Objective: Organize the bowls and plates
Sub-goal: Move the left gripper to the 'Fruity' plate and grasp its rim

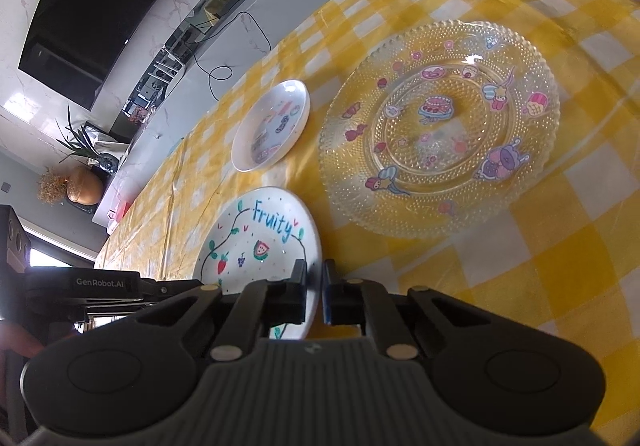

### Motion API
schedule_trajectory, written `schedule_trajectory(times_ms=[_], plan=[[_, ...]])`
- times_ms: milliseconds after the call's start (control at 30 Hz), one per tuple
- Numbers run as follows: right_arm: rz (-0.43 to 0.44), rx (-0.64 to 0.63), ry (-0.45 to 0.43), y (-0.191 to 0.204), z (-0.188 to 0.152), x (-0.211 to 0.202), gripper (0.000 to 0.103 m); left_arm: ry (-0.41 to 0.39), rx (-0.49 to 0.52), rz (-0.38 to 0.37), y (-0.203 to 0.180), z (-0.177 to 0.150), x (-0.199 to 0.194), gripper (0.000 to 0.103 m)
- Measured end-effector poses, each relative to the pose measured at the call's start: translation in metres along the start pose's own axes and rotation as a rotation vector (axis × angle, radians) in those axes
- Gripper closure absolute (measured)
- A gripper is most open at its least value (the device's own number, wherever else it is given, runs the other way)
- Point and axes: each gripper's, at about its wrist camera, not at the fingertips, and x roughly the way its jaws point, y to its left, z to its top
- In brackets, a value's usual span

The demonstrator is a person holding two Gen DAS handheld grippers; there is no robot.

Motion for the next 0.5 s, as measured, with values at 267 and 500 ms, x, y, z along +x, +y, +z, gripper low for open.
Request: schedule_trajectory(times_ms=[267, 500], plan=[[-0.017, 0.013, 0.014, -0.004, -0.01, -0.023, 0.097, -0.016, 0.019, -0.012, -0.016, -0.022, -0.023, 0.091], [-0.022, 0.014, 0.008, -0.01, -0.024, -0.061, 0.097, -0.037, 0.019, -0.031, -0.039, -0.061, -0.046, 0.091]])
